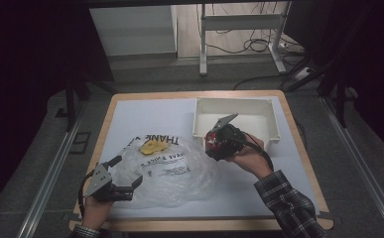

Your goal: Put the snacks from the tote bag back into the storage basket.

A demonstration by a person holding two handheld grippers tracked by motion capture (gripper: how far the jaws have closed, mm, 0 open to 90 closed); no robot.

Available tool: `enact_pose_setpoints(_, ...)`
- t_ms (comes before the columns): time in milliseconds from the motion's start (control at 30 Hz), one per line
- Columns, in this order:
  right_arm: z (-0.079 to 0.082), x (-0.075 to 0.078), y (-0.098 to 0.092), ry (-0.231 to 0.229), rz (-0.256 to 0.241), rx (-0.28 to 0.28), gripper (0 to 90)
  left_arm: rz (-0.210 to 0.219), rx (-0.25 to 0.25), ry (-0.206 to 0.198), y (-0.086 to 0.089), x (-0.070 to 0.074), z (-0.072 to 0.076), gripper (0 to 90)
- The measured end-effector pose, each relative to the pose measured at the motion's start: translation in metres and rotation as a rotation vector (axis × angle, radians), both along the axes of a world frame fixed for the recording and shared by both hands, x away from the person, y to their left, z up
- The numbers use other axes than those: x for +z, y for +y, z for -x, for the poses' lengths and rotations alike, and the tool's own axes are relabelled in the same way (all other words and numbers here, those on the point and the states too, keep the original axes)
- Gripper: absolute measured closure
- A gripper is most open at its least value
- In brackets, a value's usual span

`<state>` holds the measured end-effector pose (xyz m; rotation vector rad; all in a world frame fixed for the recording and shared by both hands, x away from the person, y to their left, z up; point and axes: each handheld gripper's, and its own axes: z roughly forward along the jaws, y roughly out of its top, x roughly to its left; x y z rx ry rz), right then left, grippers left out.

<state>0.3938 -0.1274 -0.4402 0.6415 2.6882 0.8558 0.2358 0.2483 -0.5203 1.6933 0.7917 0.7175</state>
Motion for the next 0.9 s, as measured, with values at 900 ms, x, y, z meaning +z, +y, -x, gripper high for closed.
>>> enact_pose_setpoints(900,-0.046,-0.007,-0.005,0.003,-0.013,-0.029,25.7,0.002,0.003,-0.001,0.000,0.000,0.000,0.6)
